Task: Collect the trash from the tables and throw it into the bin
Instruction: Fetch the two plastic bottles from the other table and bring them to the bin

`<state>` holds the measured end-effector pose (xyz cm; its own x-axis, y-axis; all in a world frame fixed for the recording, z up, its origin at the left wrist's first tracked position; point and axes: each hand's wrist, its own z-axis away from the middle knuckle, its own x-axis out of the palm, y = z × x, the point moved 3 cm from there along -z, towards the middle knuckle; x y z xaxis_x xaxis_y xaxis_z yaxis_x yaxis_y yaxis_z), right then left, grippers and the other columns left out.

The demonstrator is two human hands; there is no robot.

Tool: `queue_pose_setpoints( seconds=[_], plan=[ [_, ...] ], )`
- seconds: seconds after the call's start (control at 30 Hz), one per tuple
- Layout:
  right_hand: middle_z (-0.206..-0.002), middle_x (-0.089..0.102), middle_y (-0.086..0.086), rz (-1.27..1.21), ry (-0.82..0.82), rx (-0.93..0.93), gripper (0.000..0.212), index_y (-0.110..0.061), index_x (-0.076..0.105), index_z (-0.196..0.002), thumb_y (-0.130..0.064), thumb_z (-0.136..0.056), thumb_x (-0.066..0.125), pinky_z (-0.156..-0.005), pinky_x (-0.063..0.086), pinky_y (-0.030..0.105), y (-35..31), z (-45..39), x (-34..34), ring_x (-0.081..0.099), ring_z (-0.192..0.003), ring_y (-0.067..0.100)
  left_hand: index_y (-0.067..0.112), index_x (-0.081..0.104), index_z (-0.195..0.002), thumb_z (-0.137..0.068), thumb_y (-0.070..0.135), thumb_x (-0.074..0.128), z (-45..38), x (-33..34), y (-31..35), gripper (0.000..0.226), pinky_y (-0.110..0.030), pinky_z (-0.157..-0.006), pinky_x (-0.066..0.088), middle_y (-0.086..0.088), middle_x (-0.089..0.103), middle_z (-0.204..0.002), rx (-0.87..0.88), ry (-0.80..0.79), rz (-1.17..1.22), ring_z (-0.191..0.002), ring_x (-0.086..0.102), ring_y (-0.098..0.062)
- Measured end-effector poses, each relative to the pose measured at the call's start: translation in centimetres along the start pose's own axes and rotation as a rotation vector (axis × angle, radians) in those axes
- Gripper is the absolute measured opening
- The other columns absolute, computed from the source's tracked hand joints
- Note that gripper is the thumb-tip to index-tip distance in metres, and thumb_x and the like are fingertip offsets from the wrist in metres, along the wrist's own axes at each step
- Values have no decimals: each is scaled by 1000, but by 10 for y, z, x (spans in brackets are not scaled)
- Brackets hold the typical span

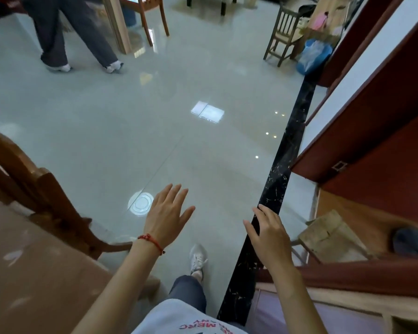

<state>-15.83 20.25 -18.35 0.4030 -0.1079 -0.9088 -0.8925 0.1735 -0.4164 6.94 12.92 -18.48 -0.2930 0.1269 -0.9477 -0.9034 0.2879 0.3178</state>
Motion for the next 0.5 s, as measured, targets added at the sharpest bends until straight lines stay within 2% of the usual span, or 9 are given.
queue_pose_setpoints(
  seconds=[0.27,0.5],
  plan=[
    [-121,60,17,21,36,-64,41,-2,59,-117,-26,-84,64,-90,48,41,-11,-140,-5,54,-115,32,5,59,-113,-92,56,9,-132,-21,-22,75,-48,-89,48,-16,65,-114,-43,37,8,-111,58,-38],
    [-120,60,18,6,38,-59,41,-1,58,-117,-25,-84,64,-92,46,41,-2,-232,1,55,-114,33,5,59,-114,-92,57,9,-217,-23,-30,76,-48,-91,47,-17,64,-116,-87,30,20,-112,57,-38]
  ],
)
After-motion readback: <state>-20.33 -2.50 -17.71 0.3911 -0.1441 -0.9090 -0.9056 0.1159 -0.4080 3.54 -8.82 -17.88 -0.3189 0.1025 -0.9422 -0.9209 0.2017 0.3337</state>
